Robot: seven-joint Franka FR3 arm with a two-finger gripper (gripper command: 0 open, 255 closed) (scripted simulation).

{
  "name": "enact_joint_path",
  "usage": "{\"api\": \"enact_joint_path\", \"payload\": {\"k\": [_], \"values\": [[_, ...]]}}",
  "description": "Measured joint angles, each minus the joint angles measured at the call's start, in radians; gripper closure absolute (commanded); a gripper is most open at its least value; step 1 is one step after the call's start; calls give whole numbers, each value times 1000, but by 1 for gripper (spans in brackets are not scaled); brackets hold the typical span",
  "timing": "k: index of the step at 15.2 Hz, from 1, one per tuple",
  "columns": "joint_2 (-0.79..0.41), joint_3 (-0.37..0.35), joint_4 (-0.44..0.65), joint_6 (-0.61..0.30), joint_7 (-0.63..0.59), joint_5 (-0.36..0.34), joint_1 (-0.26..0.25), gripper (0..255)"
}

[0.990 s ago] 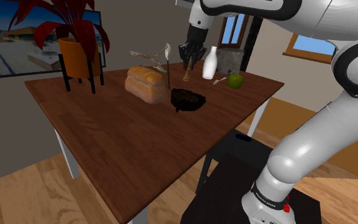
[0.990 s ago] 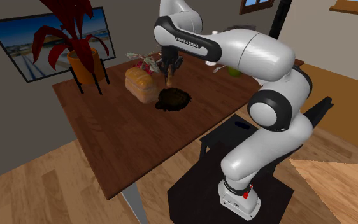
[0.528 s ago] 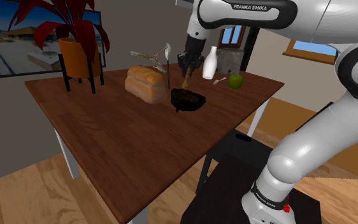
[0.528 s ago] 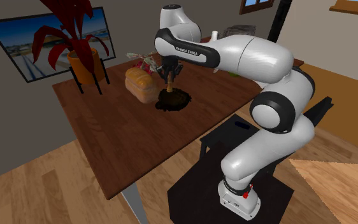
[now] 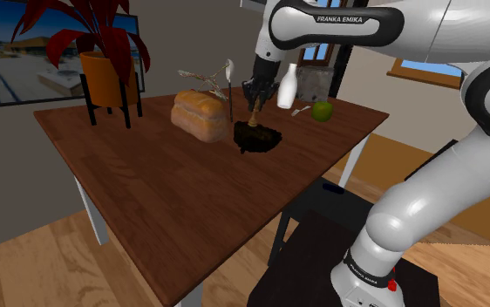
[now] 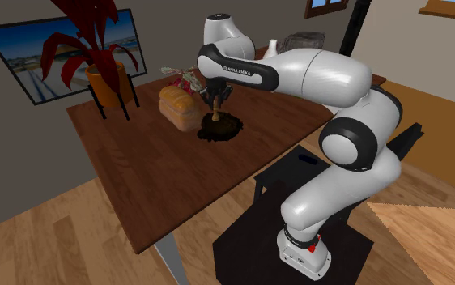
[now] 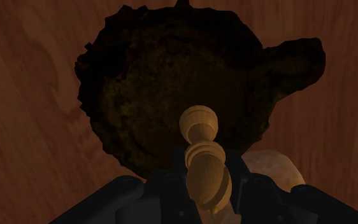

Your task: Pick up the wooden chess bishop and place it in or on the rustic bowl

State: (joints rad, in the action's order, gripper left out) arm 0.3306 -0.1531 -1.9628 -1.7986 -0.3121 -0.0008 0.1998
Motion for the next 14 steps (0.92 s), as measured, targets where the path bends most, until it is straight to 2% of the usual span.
{"api": "enact_joint_path", "payload": {"k": [1,2,8,14], "values": [[0,0,0,0,0,0,0,255],[0,0,0,0,0,0,0,0],[0,0,0,0,0,0,0,0],[-5,1,124,118,1,-1,1,0]]}}
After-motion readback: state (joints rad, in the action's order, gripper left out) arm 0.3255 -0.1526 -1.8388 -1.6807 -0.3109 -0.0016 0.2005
